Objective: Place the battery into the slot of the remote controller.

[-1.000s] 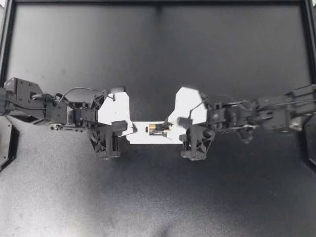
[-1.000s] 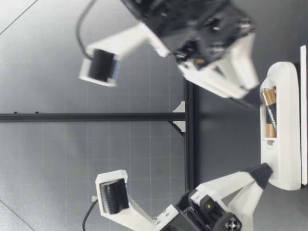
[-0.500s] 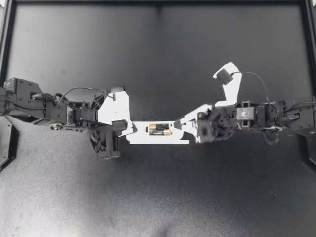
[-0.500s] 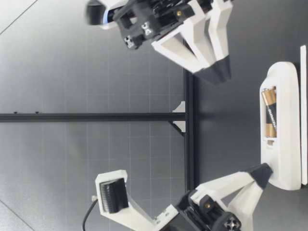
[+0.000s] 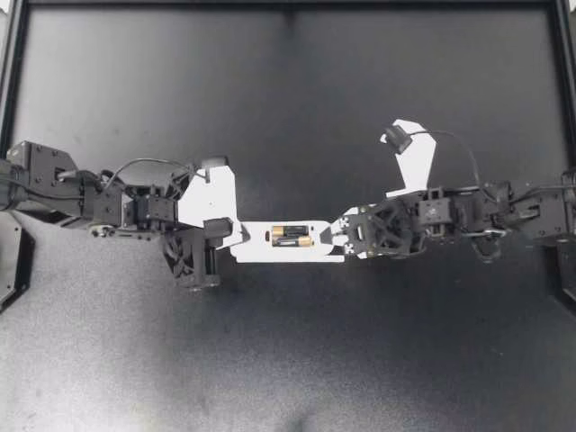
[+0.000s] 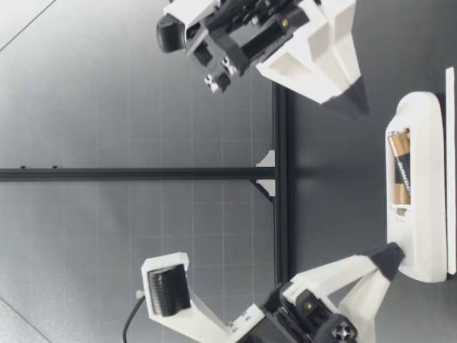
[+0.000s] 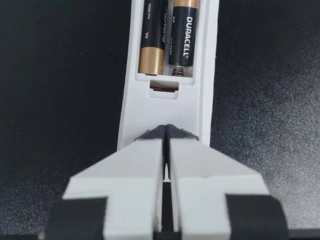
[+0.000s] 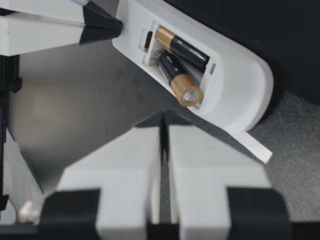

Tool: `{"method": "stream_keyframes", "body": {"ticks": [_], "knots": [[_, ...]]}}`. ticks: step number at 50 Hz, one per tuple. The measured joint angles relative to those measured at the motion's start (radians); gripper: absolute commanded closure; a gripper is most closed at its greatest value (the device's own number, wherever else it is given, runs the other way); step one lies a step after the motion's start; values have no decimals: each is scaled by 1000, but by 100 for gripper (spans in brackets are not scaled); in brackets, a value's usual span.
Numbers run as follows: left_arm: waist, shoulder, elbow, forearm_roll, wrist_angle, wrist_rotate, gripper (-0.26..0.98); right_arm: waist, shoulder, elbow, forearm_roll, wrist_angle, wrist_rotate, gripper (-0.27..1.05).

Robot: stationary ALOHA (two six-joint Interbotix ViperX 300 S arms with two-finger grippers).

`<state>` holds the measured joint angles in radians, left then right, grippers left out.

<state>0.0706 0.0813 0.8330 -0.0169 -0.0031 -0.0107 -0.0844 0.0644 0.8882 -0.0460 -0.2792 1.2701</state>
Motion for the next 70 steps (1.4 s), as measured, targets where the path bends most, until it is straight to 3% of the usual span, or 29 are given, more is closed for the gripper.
{"method": "stream_keyframes", "body": {"ticks": [50, 70], "knots": [[2, 0, 3, -2, -2, 0, 89, -18, 86, -67, -5, 37, -25, 85], [2, -2, 6, -2, -2, 0, 89, -18, 121, -123, -67, 110, -26, 85]]}}
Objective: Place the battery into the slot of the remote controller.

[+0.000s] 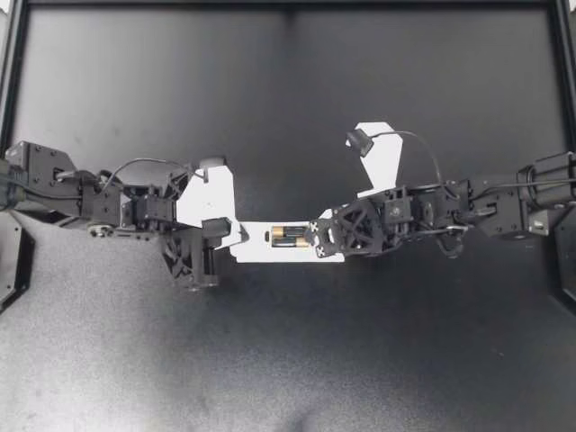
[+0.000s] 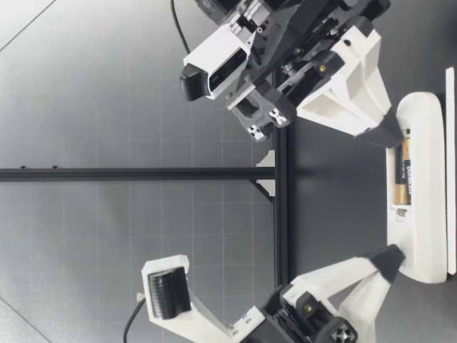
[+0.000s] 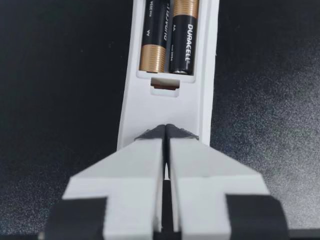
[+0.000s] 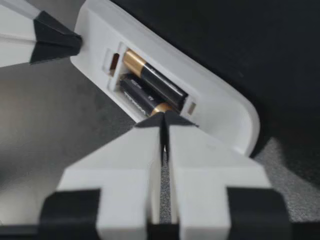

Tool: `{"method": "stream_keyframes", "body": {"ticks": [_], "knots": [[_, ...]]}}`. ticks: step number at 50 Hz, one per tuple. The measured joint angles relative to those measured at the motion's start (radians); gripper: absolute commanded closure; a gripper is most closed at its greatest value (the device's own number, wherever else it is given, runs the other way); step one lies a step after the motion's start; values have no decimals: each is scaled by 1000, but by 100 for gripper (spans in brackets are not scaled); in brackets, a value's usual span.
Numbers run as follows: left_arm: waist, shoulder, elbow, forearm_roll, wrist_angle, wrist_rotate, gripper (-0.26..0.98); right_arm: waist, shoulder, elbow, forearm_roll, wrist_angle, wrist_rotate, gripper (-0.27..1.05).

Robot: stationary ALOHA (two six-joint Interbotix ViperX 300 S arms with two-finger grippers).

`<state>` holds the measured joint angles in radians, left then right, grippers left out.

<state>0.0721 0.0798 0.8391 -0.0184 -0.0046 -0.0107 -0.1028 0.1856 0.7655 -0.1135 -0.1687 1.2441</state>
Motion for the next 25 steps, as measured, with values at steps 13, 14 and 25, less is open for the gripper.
{"method": "stream_keyframes", "body": {"ticks": [13, 14, 25], "knots": [[-2, 0, -6, -2, 0, -5, 89, 0, -23, -3, -35, 31, -23, 85], [0, 0, -8, -2, 2, -8, 89, 0, -31, -3, -41, 34, -31, 85], [-26, 5, -78, -3, -3, -15, 89, 0, -170, 23, -183, 144, -123, 85]]}}
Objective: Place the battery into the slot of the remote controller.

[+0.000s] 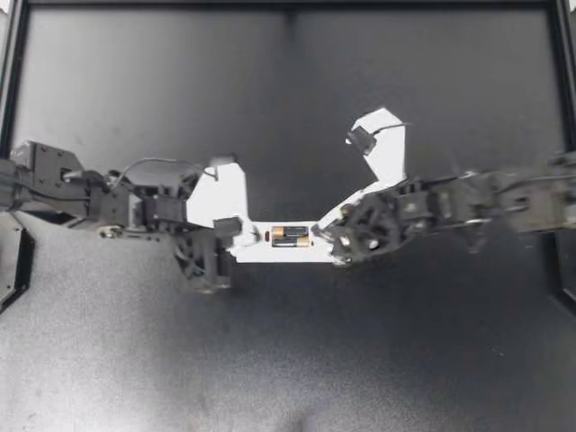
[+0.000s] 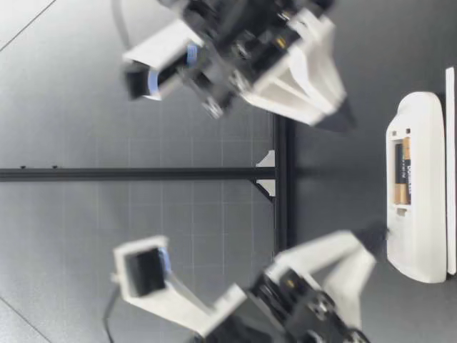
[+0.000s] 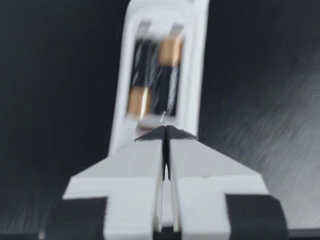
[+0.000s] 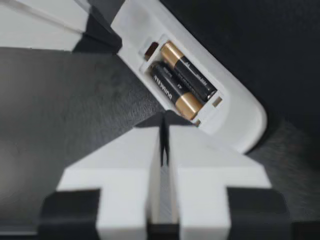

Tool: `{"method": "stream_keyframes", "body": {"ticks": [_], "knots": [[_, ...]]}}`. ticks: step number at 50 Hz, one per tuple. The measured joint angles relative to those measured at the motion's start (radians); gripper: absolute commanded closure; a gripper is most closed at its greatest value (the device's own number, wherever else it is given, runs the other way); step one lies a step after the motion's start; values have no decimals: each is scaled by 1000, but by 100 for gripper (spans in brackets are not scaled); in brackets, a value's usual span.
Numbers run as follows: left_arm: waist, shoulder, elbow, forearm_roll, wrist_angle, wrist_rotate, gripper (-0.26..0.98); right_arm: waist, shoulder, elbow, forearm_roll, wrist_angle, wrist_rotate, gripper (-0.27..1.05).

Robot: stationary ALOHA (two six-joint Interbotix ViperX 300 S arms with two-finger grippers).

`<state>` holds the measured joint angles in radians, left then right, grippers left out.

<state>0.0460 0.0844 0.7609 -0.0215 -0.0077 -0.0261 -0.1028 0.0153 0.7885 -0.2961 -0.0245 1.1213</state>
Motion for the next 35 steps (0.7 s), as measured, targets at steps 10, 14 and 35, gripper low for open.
{"method": "stream_keyframes", "body": {"ticks": [10, 14, 35], "knots": [[-12, 48, -69, 0, 0, 12, 89, 0, -95, 41, -97, 120, -11, 85], [-12, 80, -91, 2, 2, 20, 89, 0, -107, 57, -103, 130, -11, 85], [-5, 170, -150, 3, -14, 26, 89, 0, -118, 75, -104, 95, -9, 85]]}}
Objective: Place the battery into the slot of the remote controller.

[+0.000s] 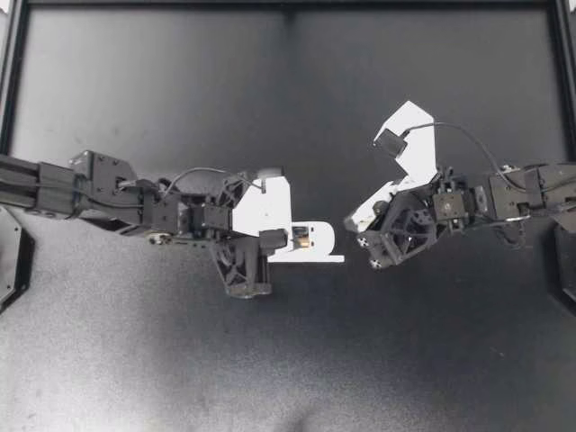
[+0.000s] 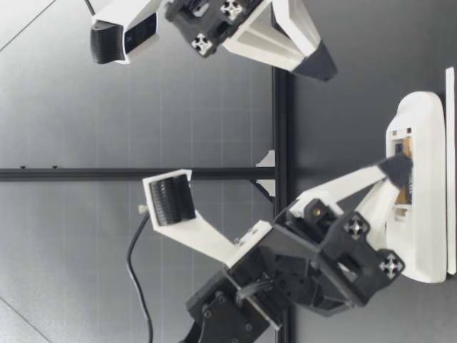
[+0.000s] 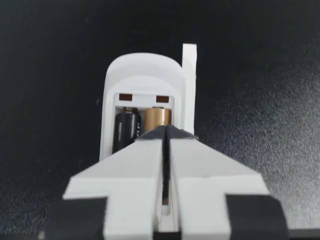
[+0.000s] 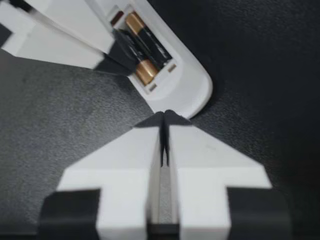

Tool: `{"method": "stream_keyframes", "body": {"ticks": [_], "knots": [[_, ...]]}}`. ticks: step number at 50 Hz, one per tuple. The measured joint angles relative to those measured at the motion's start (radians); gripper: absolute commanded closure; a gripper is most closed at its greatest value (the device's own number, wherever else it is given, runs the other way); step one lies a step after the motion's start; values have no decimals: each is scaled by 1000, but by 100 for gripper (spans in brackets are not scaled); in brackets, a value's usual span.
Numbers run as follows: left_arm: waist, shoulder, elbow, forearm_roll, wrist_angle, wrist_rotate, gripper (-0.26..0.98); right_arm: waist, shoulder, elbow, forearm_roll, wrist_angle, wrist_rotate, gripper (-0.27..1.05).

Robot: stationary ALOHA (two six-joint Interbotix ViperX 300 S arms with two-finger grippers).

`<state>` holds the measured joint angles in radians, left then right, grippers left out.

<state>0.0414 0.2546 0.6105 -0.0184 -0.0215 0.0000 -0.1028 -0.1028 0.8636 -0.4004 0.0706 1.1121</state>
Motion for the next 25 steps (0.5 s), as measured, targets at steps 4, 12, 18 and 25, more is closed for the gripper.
{"method": "stream_keyframes", "body": {"ticks": [4, 12, 18, 25], "knots": [[2, 12, -5, 0, -11, -3, 89, 0, 0, 0, 0, -12, 2, 85], [3, 26, -17, 0, -15, -9, 89, -2, 0, 0, 2, -38, 2, 85], [3, 25, -14, -2, -17, -11, 89, -2, 0, 0, 0, -41, 0, 85], [8, -9, 15, -5, -12, -15, 89, 0, -12, 0, -21, -43, -11, 85]]}}
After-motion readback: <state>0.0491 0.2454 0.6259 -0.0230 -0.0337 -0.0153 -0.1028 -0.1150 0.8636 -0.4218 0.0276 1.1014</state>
